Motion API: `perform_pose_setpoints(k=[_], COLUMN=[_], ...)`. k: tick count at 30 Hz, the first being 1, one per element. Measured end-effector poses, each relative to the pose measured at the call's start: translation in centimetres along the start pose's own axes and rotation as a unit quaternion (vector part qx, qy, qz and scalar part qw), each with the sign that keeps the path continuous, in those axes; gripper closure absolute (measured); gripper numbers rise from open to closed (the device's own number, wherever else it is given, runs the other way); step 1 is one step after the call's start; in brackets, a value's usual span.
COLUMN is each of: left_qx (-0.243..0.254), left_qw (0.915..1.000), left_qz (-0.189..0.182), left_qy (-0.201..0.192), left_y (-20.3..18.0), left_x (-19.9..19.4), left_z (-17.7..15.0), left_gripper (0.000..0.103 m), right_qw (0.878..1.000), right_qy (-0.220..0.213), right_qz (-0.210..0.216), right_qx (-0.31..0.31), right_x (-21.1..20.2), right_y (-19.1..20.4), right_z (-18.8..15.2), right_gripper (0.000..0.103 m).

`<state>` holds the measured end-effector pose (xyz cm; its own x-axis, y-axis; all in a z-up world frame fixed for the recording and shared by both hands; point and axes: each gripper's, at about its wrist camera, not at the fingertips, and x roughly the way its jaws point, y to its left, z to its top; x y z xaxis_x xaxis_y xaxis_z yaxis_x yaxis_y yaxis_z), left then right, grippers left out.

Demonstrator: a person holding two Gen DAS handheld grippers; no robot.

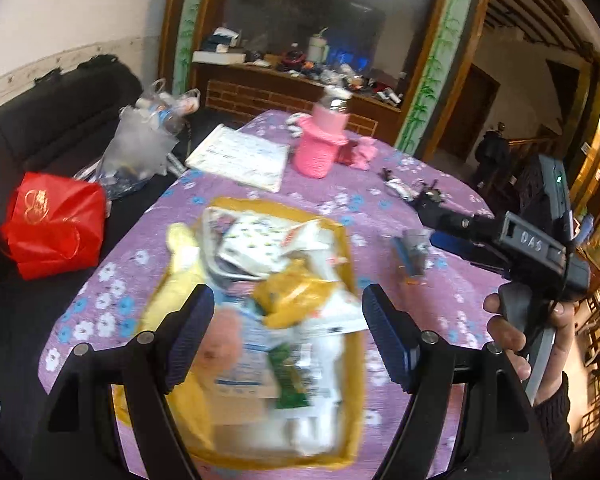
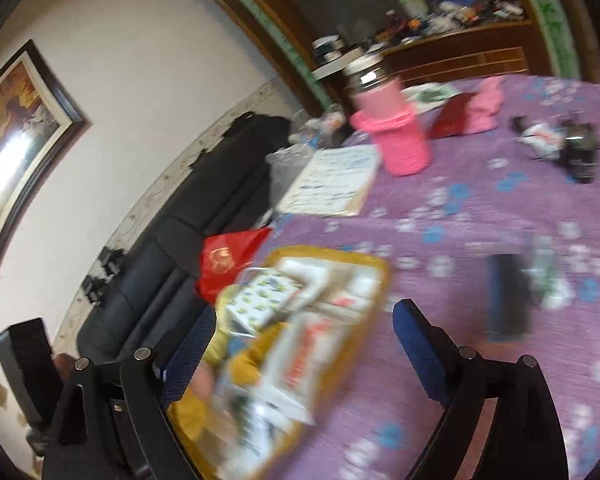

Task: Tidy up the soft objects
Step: 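Lower the tissue pack and red-print packet into the foam box, opening both tools, then grasp the bagged blue-black phone case with the left tool while the right tool grasps the green packet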

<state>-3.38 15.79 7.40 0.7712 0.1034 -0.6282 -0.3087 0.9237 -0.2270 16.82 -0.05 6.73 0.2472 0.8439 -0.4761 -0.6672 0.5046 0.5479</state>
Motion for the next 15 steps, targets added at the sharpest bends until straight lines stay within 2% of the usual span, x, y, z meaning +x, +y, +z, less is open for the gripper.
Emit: perform_pose_setpoints(k=[4,8,11,13,15], left_qx=[0.004,0.008,0.021,0.034,0.04], left_qw=[0.9999,0.9977,0.9962,0.995,0.994], left_qz=[-0.016,-0.064,-0.074,-0.076,-0.075], left_qy=[-0.004,0.02,0.041,0.055,0.069], left_y=[-2.7,-5.3,-7.6,-8.9,-9.9], left_x=[-0.4,0.7,2.6,3.8,5.1], left_z=[0.3,0.7,0.9,0.9,0.7], left_gripper=[0.027,0.027,0.027,0.027,0.027], right_qw=[0.999,0.996,0.992,0.988,0.986], right_qy=[-0.016,-0.021,-0.033,-0.045,-0.051], right_qz=[-0.048,-0.083,-0.111,-0.117,-0.103], right_qx=[0.006,0.024,0.057,0.092,0.122], right_x=[-4.7,-8.5,-10.8,-11.5,-11.4], right_y=[-3.7,-8.1,-11.7,-14.4,-16.3], right_z=[-0.5,-0.5,-0.2,-0.6,-1.5], right_gripper=[0.011,0.011,0.011,0.011,0.012])
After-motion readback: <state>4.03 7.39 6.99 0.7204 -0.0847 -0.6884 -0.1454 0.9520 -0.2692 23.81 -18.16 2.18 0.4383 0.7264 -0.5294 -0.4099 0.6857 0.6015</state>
